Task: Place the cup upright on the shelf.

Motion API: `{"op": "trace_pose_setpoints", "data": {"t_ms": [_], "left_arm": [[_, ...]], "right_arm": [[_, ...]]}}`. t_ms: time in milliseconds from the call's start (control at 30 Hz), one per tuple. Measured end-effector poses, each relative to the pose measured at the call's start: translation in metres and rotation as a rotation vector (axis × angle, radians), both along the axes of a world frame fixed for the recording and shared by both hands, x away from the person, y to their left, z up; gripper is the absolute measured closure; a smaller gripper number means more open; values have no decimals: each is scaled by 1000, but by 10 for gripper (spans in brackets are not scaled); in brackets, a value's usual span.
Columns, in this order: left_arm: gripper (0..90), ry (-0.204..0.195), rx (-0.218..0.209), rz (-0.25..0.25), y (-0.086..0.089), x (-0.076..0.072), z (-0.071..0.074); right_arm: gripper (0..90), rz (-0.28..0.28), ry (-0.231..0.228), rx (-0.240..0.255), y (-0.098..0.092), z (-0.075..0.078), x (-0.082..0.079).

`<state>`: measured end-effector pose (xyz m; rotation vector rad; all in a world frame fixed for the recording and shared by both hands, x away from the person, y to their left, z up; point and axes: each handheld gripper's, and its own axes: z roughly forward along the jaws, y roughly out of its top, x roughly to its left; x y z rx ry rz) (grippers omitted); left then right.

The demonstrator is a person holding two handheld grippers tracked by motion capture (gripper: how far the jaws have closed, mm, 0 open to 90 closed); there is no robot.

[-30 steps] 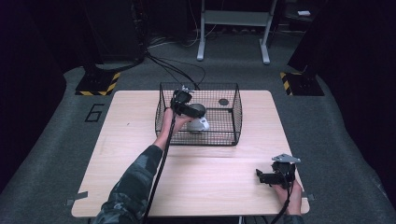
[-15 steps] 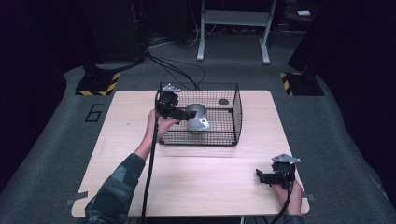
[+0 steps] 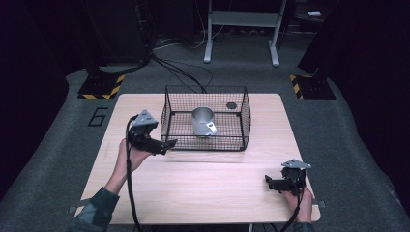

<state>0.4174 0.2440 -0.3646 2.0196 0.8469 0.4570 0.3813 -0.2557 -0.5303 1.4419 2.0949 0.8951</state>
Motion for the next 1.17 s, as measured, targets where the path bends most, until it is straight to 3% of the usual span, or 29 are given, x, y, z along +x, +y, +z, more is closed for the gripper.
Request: {"op": "trace_pose_setpoints", "data": {"t_ms": [67,200,300,367,467,633,767,933,1000,1167], "left_arm": [[0,0,4,13,14,-11,-10],[0,-16,48,89,40,-32,-39],[0,28,38,130,58,-38,-64],[0,84,12,174,75,-40,-87],[0,134,-12,229,89,-42,-110],[0,209,31,302,107,-41,-147],[0,212,19,344,114,-42,-160],[0,164,55,364,113,-44,-167],[0,156,108,371,109,-44,-167],[0,157,108,372,109,-43,-167]], "right_arm": [[0,-1,2,1,0,0,0],[0,1,6,-4,0,0,0],[0,-5,1,3,0,0,0],[0,-4,3,1,0,0,0],[0,-3,1,0,0,0,0],[0,-6,-1,4,0,0,0],[0,-9,3,3,1,0,0],[0,-5,-2,6,0,0,0],[0,-3,-3,5,0,0,1],[0,-5,-2,5,0,0,0]]}}
